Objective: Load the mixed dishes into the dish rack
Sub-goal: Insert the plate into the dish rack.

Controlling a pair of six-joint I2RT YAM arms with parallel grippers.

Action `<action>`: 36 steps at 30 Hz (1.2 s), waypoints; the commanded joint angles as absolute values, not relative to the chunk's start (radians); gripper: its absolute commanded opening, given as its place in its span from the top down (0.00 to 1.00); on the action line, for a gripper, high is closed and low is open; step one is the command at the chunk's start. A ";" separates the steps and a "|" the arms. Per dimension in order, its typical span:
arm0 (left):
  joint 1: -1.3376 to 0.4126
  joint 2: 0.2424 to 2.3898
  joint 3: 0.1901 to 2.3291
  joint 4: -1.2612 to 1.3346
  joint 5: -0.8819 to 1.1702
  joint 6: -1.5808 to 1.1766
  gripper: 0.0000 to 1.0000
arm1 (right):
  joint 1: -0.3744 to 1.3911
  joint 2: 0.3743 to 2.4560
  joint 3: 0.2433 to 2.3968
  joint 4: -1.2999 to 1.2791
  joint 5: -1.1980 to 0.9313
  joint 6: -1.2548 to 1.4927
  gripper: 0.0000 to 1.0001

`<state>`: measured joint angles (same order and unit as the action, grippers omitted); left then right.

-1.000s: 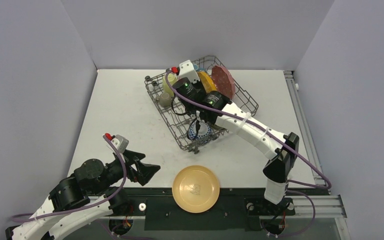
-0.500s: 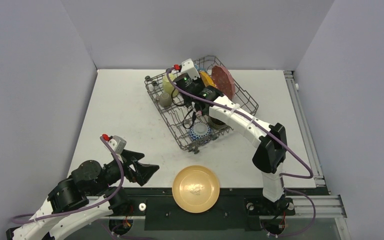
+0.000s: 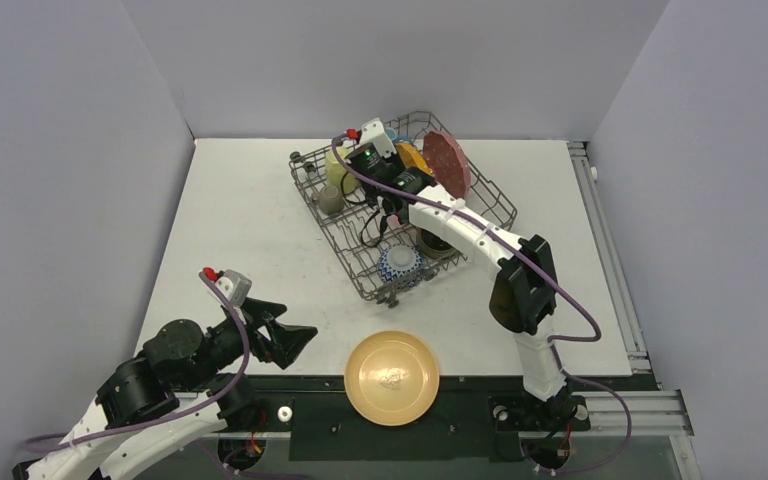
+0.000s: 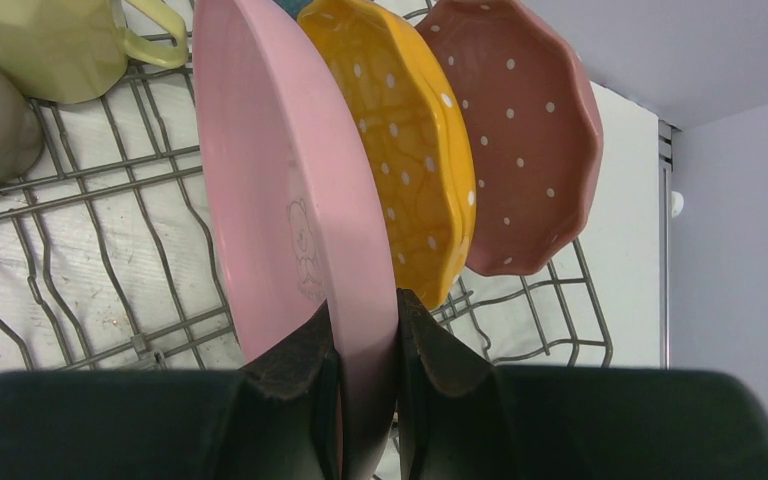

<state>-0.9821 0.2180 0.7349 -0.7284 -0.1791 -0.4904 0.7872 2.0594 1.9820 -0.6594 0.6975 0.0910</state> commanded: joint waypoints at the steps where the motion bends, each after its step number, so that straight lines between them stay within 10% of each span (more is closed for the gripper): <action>1: -0.964 0.230 0.738 -0.667 -0.165 -0.475 0.04 | 0.773 2.073 2.049 -0.610 0.688 0.081 1.00; 36: -0.891 0.235 0.729 -0.645 -0.113 -0.462 0.04 | 0.755 2.202 2.061 -0.593 0.662 0.057 0.95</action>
